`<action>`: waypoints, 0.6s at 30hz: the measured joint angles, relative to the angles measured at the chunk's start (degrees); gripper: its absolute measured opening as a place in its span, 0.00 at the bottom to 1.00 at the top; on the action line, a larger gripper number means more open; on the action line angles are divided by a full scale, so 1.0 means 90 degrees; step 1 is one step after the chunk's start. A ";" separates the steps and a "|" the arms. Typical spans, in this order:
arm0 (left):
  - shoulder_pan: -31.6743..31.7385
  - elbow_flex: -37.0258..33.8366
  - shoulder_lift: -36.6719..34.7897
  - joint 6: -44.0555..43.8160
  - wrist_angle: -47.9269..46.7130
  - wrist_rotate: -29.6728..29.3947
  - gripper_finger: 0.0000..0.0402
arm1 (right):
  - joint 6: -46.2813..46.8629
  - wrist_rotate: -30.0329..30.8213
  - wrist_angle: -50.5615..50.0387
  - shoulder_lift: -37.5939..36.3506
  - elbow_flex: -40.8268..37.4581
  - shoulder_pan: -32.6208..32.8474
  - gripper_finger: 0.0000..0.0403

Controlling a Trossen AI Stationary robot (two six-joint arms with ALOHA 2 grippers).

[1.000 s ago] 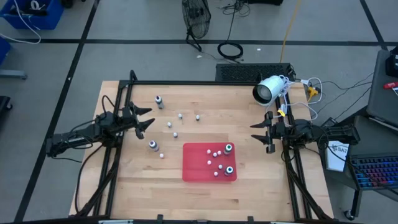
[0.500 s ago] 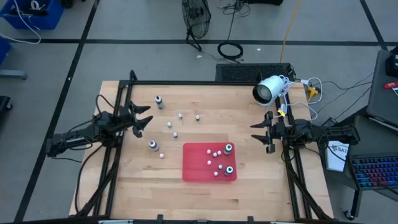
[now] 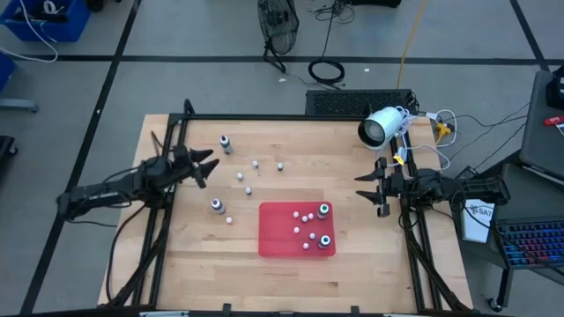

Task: Pick & Place food coloring
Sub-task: Put the small black food coloring bottle into the red bin

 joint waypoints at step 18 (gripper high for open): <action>0.0802 0.6876 0.8014 0.0951 -0.3798 0.1152 0.67 | 0.0001 0.0000 0.0002 0.0000 0.0000 0.0001 0.44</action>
